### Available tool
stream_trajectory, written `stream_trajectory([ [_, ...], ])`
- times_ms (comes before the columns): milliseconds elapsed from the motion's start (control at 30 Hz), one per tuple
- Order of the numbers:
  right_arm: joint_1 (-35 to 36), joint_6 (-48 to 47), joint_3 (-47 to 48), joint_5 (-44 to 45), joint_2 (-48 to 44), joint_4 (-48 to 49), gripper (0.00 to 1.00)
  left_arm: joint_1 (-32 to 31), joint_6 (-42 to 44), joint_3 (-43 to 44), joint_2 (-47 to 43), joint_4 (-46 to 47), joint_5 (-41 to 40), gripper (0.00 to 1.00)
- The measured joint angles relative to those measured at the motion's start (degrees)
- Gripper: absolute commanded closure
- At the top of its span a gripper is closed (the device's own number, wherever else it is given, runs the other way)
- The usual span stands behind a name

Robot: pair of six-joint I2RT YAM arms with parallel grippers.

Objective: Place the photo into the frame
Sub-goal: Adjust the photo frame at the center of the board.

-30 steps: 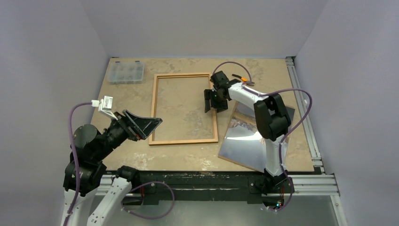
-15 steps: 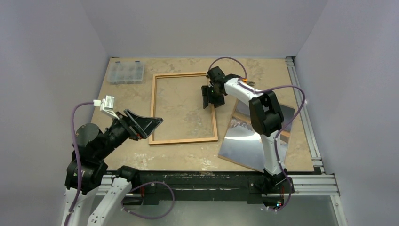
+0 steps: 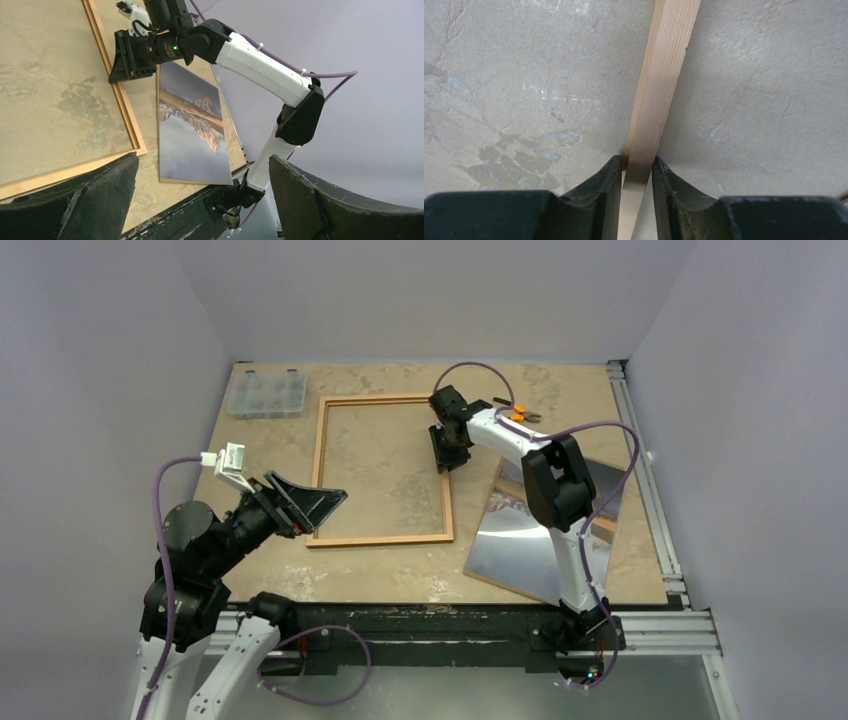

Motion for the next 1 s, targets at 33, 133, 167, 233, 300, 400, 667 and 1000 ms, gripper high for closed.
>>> stream_trajectory([
  [33,0.3,0.0,0.0,0.2,0.0,0.0,0.75,0.0,0.0,0.0,0.0,0.0,0.0,0.01],
  [133,1.1,0.2,0.0,0.4,0.0,0.1,0.74,0.0,-0.2,0.0,0.0,0.0,0.0,0.01],
  [167,1.3,0.2,0.0,0.5,0.0,0.1,0.74,0.0,-0.2,0.0,0.0,0.0,0.0,0.01],
  [233,1.7,0.2,0.0,0.8,0.0,0.2,0.74,0.0,-0.3,0.0,0.0,0.0,0.0,0.01],
  [300,2.0,0.2,0.0,0.9,0.0,0.3,0.73,0.0,-0.3,0.0,0.0,0.0,0.0,0.01],
  [400,2.3,0.2,0.0,1.4,0.0,0.3,0.69,0.0,-0.3,0.0,0.0,0.0,0.0,0.01],
  [667,3.0,0.7,-9.2,2.1,-7.1,2.0,0.24,0.0,-0.3,0.0,0.2,-0.1,0.9,0.0],
  [1000,3.1,5.0,-28.6,2.0,-36.4,3.7,0.11,0.0,-0.2,0.0,4.0,-1.9,6.6,0.0],
])
